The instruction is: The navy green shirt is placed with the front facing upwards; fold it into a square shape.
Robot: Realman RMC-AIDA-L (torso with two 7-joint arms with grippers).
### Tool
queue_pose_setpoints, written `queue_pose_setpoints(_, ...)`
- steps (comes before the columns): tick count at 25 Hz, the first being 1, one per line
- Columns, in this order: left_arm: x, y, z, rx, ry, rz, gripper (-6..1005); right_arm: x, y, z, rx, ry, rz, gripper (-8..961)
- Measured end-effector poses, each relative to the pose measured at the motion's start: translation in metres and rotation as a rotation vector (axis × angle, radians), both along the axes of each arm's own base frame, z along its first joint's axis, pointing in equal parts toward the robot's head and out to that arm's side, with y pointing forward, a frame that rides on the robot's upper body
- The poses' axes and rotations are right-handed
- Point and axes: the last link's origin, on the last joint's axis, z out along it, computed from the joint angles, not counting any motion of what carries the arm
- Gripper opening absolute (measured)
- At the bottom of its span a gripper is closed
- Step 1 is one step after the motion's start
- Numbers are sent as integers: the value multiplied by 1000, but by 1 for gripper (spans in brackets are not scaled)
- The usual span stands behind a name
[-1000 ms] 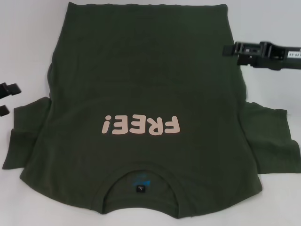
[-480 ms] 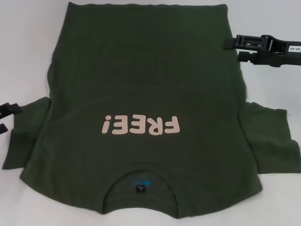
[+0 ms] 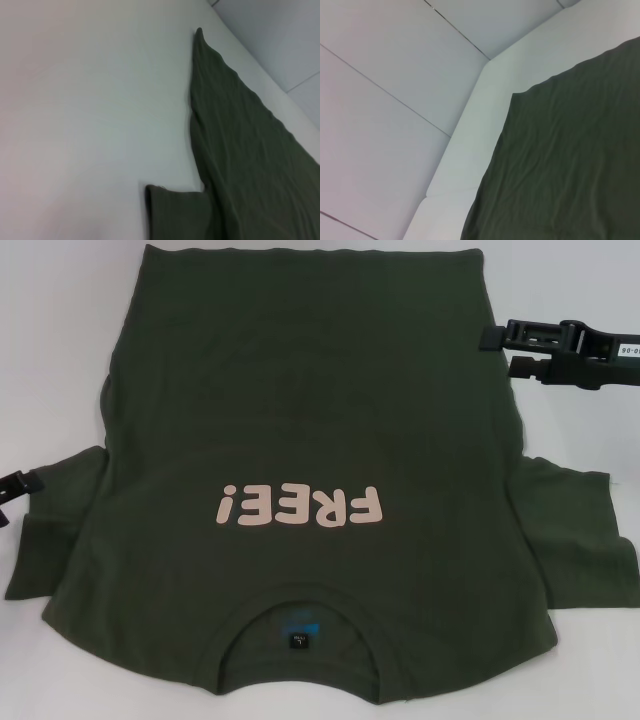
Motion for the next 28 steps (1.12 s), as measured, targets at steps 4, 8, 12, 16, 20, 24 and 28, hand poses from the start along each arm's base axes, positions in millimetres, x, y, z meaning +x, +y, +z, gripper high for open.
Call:
queue_pose_setpoints(4, -1, 2, -5, 1, 37, -18, 931, 1, 0, 1, -1, 2, -6, 926)
queue_pose_setpoints(8, -1, 5, -9, -4, 60, -27, 930, 1, 0, 1, -2, 4, -9, 926)
queue_pose_setpoints(12, -1, 8, -14, -19, 81, -26, 933, 1, -1, 1, -2, 4, -10, 926)
queue_pose_setpoints(16, 2, 9, -20, -41, 88, -34, 933, 2, 0, 1, 0, 7, -12, 926)
queue_pose_setpoints(20, 4, 6, -24, -57, 65, -34, 932, 2, 0, 2, 3, 11, -15, 926)
queue_pose_setpoints(24, 4, 3, -26, -64, 42, -24, 932, 2, 0, 4, 8, 18, -19, 927)
queue_pose_setpoints(28, 7, 3, -27, -74, 26, -36, 933, 2, 0, 5, 12, 22, -22, 927)
